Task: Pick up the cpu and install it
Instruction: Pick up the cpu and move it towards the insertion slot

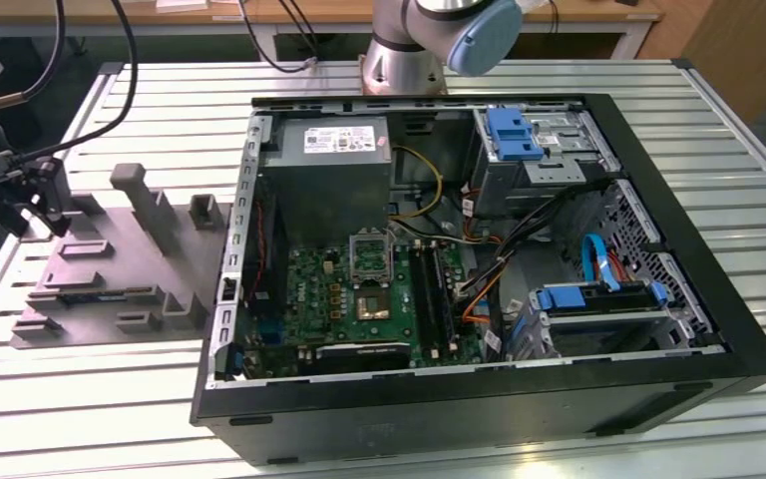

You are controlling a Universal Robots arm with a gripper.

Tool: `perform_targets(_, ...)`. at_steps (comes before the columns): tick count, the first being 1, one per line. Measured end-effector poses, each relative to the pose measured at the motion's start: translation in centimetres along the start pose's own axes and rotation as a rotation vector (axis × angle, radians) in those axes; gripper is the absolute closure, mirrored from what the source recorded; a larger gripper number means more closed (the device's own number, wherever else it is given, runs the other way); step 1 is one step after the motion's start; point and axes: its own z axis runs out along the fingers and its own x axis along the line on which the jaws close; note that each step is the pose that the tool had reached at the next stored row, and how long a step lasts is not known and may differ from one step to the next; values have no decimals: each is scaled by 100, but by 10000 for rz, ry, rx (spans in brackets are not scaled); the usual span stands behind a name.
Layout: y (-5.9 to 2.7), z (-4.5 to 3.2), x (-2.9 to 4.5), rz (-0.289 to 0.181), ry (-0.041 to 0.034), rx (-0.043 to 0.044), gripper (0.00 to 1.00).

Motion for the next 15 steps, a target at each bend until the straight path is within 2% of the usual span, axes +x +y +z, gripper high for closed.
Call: perform_targets(15, 1, -40, -1, 0, 1, 1, 53)
